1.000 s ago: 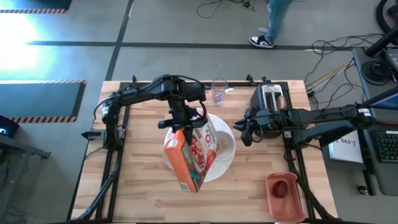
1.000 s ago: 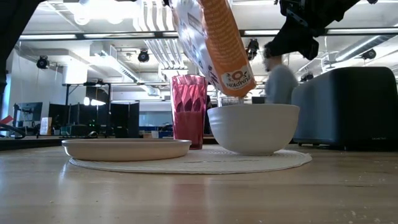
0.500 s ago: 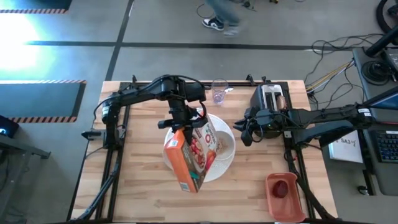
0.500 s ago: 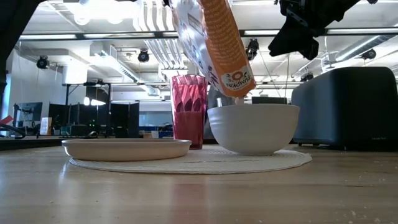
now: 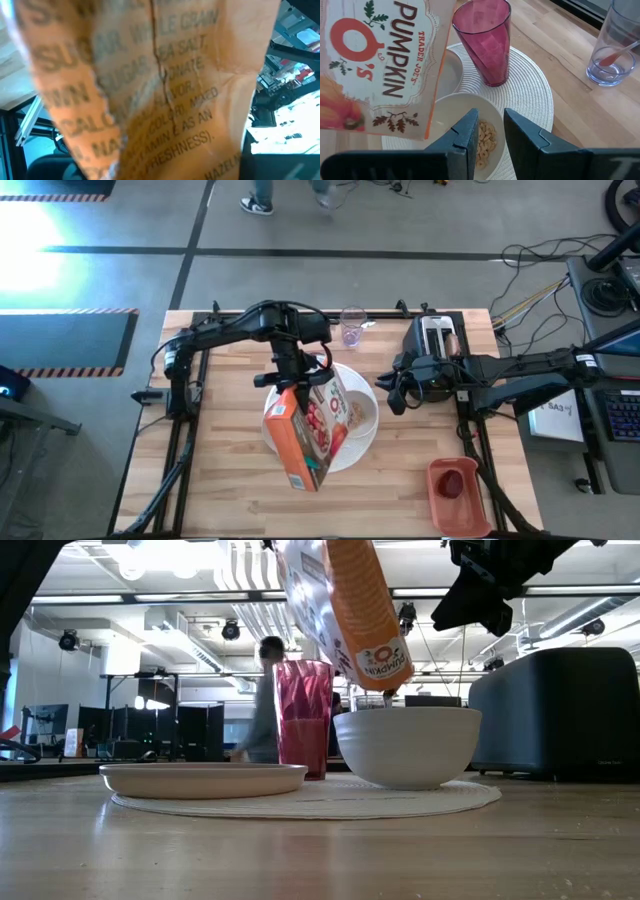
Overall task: Arrange a breakfast setting
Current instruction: Pour the cereal from the cereal box into the white bowl
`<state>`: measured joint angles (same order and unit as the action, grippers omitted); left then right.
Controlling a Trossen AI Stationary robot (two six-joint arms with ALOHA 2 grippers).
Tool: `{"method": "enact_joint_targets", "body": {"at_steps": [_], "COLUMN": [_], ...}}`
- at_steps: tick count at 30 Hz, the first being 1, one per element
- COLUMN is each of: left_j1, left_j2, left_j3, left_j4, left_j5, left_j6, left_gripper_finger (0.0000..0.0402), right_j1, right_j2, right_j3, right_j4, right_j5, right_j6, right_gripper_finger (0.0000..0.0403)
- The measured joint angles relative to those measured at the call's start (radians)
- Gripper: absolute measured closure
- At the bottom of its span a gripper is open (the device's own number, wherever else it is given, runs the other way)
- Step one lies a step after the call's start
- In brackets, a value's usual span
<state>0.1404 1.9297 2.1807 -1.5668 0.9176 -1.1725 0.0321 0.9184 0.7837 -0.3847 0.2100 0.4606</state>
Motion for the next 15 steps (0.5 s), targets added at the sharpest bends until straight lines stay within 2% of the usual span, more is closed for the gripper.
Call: {"method": "enact_joint_targets", "body": {"at_steps": [15], "left_j1": [-0.006], "left_j2": [0.0], "left_j3": [-0.002], "left_j4": [0.023], "left_j5": [0.02], "left_j6": [0.004], "left_gripper_finger": [0.0374], "right_j1": [0.0], "right_j2": [0.0], "right_j3": [0.0], "right_j4": [0.0], "right_j5": [0.0], "right_j6": [0.0], "right_gripper_finger": [0.0321]}}
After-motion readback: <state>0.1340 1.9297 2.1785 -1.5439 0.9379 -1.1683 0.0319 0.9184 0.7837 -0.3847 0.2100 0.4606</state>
